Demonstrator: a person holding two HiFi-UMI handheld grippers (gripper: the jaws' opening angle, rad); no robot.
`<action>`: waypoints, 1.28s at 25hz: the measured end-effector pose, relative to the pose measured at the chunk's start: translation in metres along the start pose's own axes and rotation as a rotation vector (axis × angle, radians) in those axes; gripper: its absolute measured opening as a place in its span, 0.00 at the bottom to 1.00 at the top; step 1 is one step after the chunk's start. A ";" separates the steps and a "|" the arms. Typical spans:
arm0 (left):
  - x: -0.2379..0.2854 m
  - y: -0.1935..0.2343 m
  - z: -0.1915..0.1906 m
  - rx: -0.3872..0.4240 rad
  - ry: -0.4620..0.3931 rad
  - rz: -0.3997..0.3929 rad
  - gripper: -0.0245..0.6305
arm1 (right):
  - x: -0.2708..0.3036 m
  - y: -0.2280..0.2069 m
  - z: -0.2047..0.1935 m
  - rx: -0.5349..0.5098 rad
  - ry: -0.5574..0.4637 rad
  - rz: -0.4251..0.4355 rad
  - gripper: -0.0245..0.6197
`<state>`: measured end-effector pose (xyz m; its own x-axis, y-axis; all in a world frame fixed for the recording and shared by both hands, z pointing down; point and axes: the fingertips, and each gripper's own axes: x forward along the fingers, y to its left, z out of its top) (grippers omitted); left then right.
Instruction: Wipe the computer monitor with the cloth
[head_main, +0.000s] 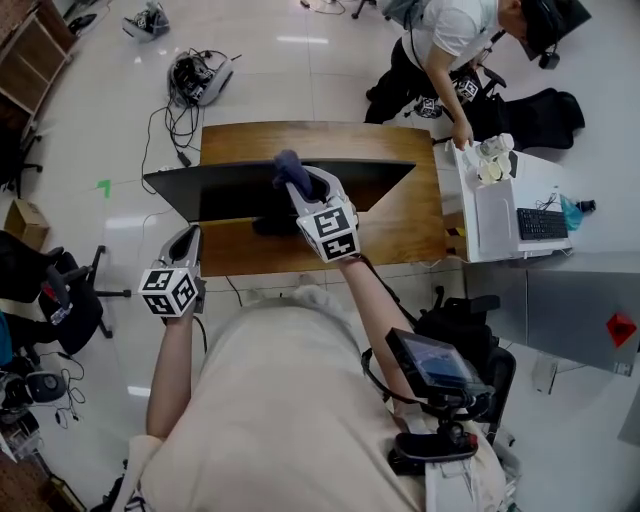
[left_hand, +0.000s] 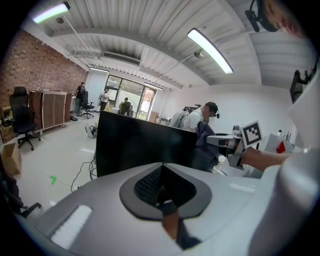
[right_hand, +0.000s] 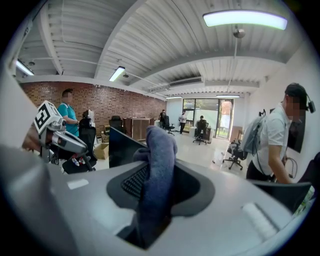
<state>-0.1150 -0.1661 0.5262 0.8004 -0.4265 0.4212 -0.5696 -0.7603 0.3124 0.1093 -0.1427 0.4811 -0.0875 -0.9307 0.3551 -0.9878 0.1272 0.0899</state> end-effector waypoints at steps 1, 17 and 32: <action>0.003 -0.004 0.002 -0.002 -0.002 -0.001 0.04 | -0.004 -0.005 -0.002 0.003 -0.001 -0.005 0.21; 0.035 -0.060 -0.012 0.018 0.043 -0.043 0.04 | -0.041 -0.066 -0.025 0.014 0.005 -0.059 0.21; 0.056 -0.083 -0.016 0.025 0.053 -0.041 0.04 | -0.072 -0.120 -0.043 0.039 0.002 -0.124 0.21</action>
<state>-0.0262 -0.1192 0.5376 0.8116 -0.3690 0.4529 -0.5311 -0.7890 0.3089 0.2398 -0.0767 0.4848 0.0362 -0.9378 0.3453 -0.9953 -0.0027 0.0969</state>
